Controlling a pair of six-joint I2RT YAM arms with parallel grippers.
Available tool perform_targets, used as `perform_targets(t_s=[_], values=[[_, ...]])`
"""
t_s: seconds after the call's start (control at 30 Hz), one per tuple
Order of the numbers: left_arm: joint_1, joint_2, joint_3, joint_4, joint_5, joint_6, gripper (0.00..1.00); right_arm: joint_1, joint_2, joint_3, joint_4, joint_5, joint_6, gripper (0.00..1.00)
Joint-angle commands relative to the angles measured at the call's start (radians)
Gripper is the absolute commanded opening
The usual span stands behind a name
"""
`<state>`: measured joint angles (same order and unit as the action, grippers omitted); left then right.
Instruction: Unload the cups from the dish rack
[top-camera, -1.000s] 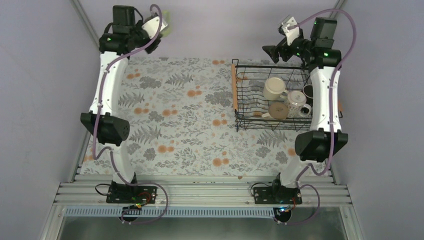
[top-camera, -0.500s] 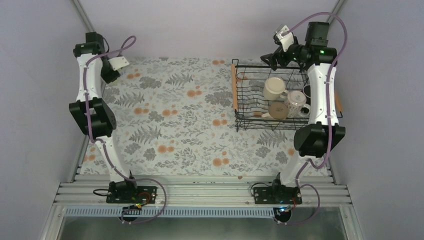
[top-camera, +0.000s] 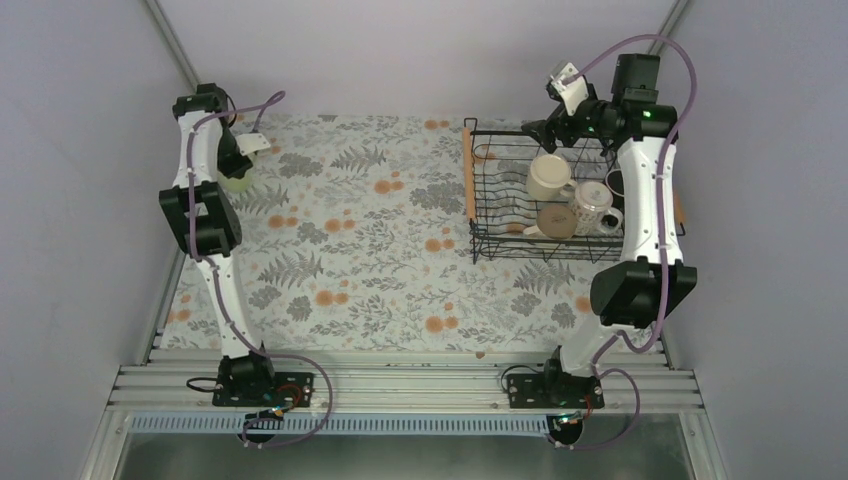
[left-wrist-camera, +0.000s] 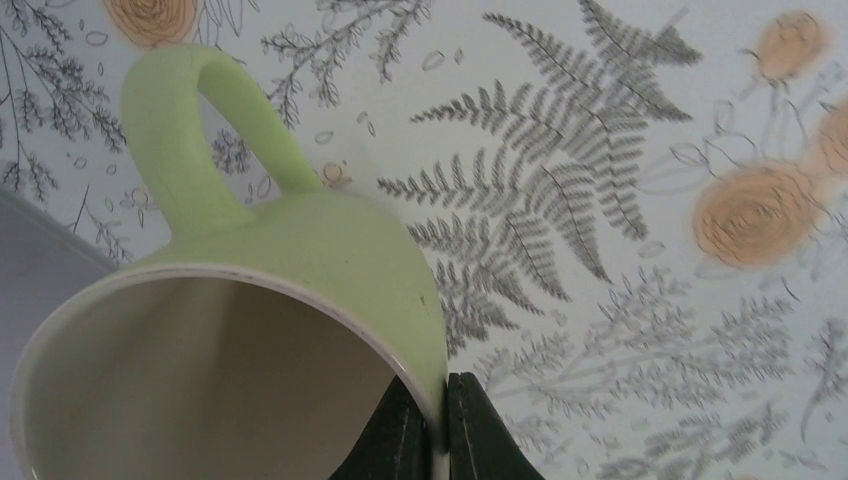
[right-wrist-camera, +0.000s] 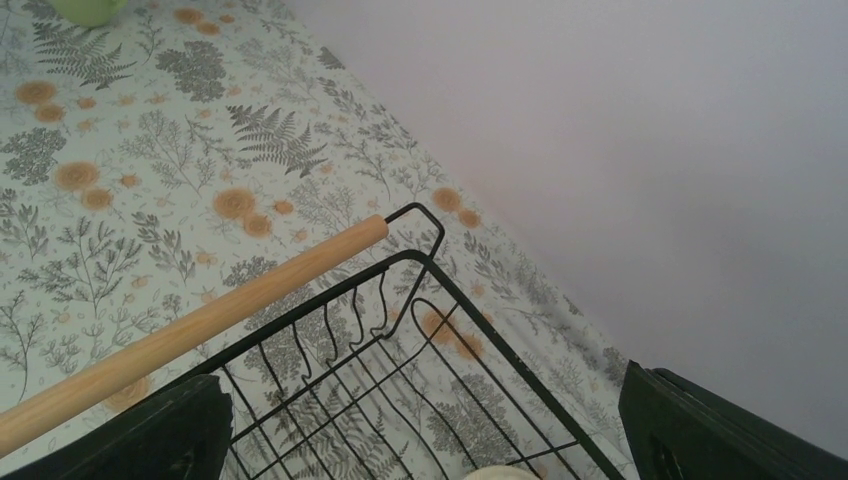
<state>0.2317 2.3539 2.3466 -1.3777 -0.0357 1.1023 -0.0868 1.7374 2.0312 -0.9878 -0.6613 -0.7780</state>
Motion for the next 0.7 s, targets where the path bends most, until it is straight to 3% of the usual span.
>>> perform_targets(t_s=[0.0, 0.17, 0.67], values=[[-0.003, 0.036, 0.131, 0.022, 0.048, -0.046, 0.02, -0.006, -0.037, -0.047, 0.015, 0.006, -0.015, 1.0], [-0.013, 0.089, 0.201, 0.046, 0.084, -0.091, 0.02, -0.006, -0.039, -0.06, 0.01, 0.011, -0.02, 1.0], [-0.057, 0.132, 0.173, 0.021, 0.084, -0.08, 0.02, -0.005, -0.054, -0.114, 0.036, 0.014, -0.022, 1.0]])
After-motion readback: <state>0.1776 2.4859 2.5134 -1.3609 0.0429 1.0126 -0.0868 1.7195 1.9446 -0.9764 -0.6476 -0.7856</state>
